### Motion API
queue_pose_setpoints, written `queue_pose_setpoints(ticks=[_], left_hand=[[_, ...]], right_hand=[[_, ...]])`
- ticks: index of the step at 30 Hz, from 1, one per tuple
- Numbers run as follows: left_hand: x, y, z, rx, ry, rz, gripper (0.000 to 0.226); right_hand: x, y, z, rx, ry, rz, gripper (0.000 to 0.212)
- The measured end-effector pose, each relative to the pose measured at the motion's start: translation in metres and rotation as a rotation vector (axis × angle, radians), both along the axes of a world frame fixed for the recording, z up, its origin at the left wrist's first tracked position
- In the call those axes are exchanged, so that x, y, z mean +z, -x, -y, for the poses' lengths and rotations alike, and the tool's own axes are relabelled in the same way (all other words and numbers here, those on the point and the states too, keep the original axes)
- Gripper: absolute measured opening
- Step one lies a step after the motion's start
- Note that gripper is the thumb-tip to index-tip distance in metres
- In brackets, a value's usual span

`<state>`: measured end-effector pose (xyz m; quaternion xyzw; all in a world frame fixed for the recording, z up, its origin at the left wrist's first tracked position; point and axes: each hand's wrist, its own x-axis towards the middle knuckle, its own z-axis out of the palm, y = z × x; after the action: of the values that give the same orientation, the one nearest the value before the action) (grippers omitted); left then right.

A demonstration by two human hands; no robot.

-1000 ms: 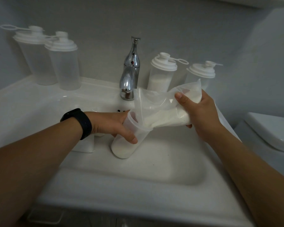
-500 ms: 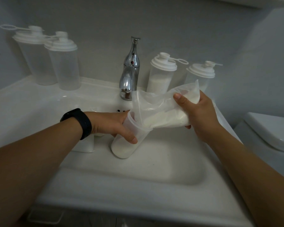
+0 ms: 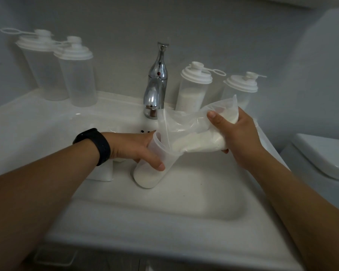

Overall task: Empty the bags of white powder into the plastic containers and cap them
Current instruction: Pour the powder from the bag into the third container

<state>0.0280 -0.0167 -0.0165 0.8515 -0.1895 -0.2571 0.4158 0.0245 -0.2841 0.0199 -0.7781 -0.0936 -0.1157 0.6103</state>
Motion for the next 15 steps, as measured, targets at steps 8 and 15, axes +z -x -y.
queue_pose_setpoints(ticks=[8, 15], left_hand=[[0.0018, 0.0008, -0.0006, 0.007, -0.013, -0.003, 0.088], [-0.0011, -0.0015, -0.0015, 0.013, -0.027, -0.002, 0.097]], right_hand=[[0.0020, 0.0019, -0.0010, -0.012, 0.011, 0.013, 0.029], [0.0043, 0.0036, -0.0014, 0.004, 0.033, 0.011, 0.030]])
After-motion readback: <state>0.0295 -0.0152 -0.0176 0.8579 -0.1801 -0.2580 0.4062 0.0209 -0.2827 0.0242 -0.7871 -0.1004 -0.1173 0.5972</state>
